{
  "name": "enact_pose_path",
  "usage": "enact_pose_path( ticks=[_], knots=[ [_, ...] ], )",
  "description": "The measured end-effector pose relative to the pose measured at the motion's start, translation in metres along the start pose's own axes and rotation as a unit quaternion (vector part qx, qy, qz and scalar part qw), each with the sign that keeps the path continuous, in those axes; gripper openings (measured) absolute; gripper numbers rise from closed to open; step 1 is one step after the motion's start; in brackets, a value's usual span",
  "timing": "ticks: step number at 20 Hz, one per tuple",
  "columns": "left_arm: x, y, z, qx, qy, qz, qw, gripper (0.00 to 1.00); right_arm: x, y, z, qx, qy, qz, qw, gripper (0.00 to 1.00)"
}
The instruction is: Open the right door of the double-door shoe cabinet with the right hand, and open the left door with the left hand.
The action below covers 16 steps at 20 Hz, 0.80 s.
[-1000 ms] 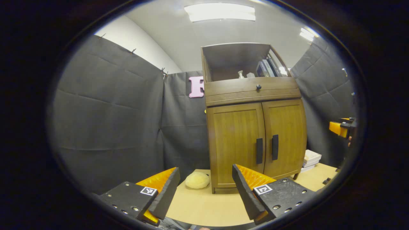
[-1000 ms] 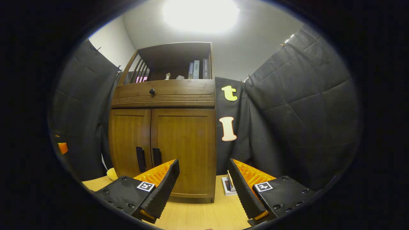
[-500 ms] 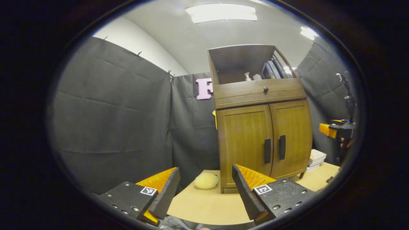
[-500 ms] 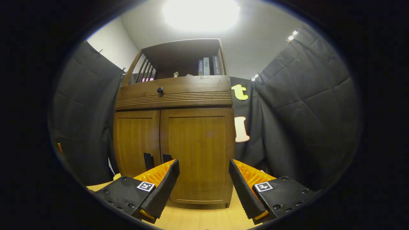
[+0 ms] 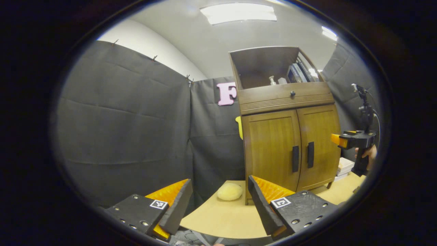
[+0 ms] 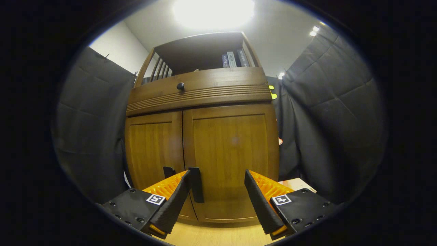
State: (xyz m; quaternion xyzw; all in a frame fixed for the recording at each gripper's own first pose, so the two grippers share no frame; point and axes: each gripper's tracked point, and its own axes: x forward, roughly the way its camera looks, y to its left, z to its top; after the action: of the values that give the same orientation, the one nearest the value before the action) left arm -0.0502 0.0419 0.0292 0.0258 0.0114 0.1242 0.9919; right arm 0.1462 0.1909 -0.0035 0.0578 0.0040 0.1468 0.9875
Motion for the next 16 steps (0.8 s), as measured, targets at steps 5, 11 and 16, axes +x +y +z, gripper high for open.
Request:
enact_pose_path(
  ticks=[5, 11, 16],
  knots=[
    [-0.002, 0.004, 0.0, 0.001, 0.004, 0.016, 1.0, 0.96, 0.031, 0.013, -0.019, -0.001, 0.019, 0.005, 1.0, 0.97],
    [-0.006, 0.01, 0.002, 0.003, 0.011, 0.037, 0.999, 0.96, 0.065, 0.034, -0.043, -0.016, 0.034, 0.014, 0.999, 0.96],
    [-0.008, 0.011, 0.0, 0.004, 0.017, 0.049, 0.999, 0.96, 0.089, 0.047, -0.065, -0.021, 0.053, 0.019, 0.998, 0.96]
  ],
)
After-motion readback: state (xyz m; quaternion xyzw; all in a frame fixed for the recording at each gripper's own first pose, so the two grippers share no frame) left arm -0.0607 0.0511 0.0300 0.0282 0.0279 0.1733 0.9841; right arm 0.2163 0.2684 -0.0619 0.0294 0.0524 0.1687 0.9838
